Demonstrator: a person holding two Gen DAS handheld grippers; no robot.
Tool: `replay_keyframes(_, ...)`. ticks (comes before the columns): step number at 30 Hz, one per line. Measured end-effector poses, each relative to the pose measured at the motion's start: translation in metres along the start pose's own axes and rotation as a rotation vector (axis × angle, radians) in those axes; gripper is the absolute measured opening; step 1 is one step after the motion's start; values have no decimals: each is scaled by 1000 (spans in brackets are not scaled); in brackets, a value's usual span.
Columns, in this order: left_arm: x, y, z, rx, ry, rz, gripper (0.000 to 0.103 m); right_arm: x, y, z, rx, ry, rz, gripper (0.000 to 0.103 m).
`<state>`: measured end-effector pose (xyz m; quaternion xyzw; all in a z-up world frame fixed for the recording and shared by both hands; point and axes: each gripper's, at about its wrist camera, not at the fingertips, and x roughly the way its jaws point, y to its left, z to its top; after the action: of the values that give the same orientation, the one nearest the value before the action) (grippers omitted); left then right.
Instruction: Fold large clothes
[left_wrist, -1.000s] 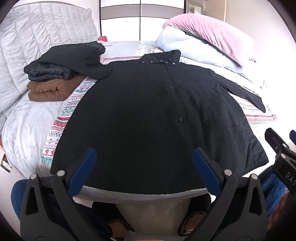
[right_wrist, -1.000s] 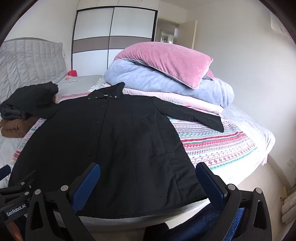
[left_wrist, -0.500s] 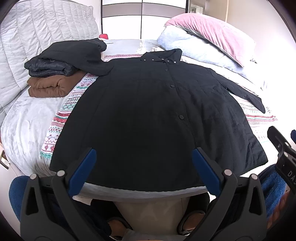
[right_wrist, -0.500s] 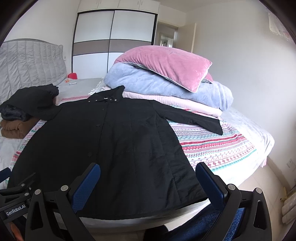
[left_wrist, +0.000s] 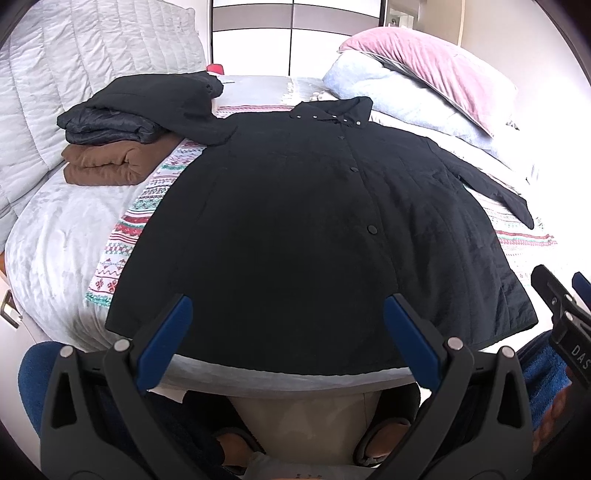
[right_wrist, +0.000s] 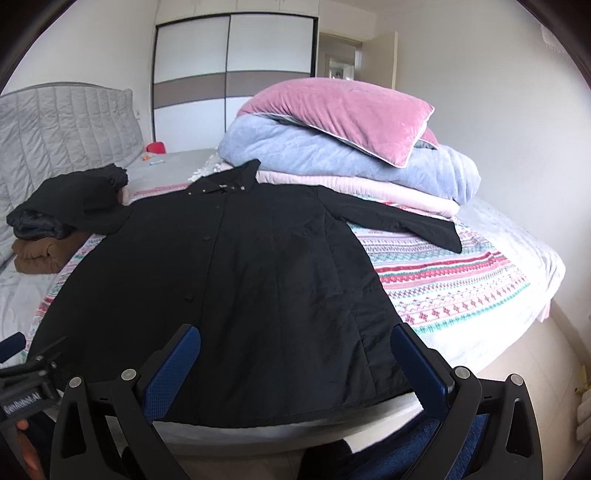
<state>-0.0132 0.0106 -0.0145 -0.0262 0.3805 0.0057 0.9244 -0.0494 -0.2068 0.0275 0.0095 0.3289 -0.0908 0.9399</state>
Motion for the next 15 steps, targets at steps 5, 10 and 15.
replay_keyframes(5,14,40,1,-79,56,63,103,54,-34,-17,92,110,85,103)
replay_keyframes(10,23,104,-5,-174,60,185,103,81,-107,-31,256,95,21,103)
replay_keyframes(15,39,143,-22,-257,119,239,103,127,-169,-59,499,262,57,102)
